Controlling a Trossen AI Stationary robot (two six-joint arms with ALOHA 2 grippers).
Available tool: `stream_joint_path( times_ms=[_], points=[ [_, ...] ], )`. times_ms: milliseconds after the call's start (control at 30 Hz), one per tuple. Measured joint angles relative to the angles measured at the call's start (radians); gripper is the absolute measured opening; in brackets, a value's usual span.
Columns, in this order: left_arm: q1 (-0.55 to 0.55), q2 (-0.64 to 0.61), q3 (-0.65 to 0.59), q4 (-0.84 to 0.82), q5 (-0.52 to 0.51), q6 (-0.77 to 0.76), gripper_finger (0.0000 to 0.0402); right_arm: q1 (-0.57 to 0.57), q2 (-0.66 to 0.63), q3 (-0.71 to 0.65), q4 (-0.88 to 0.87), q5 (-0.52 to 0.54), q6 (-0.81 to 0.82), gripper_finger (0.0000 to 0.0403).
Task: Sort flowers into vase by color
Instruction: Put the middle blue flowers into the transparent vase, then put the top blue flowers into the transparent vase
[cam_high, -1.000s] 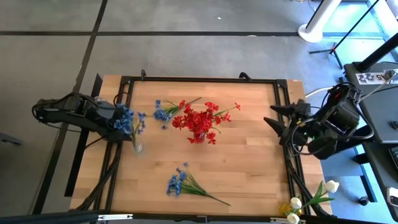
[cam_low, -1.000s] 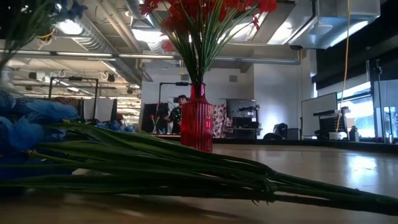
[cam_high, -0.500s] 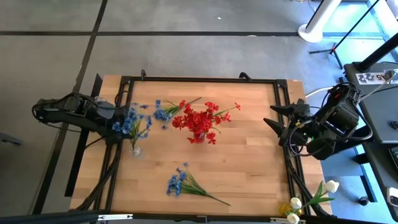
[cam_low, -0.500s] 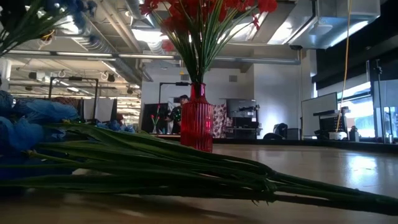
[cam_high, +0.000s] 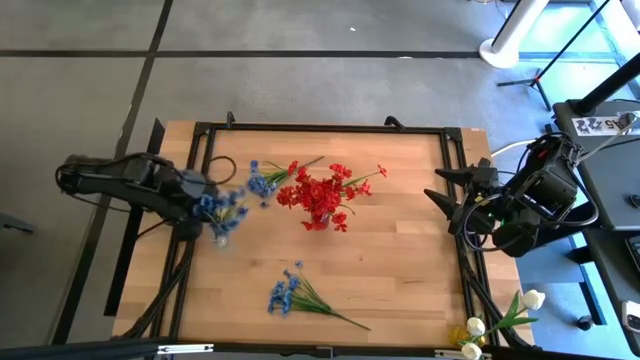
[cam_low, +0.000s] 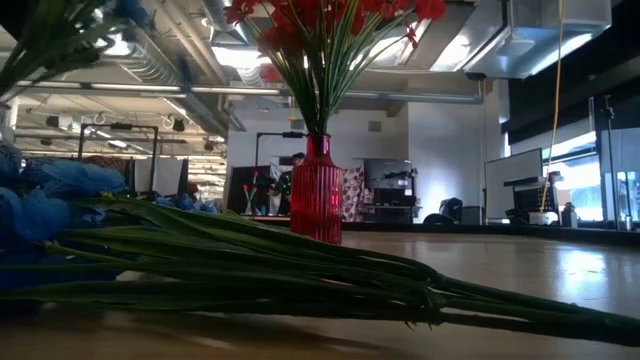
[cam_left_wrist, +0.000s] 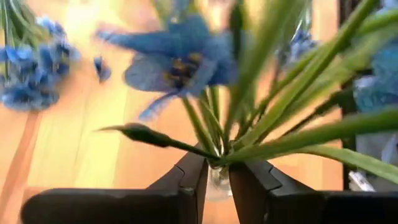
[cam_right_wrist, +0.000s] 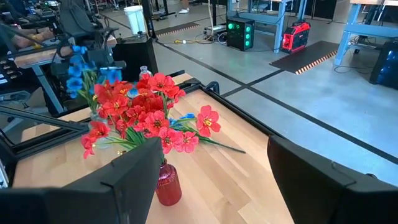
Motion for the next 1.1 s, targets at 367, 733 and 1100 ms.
stream_joint_path(
  times_ms=[367, 733, 1100],
  points=[
    [0.000, 0.106, 0.208, -0.193, 0.000, -0.053, 0.0140, 0.000, -0.003, 0.000, -0.011, 0.000, 0.001, 0.0295],
    [0.000, 0.092, 0.412, -0.330, -0.074, -0.272, 0.0181, 0.000, -0.013, 0.000, -0.032, -0.018, 0.000, 0.0304],
    [0.000, 0.109, 0.354, -0.330, -0.059, -0.313, 0.0170, 0.000, -0.036, 0.000, -0.032, -0.036, -0.023, 0.0304]
  ],
)
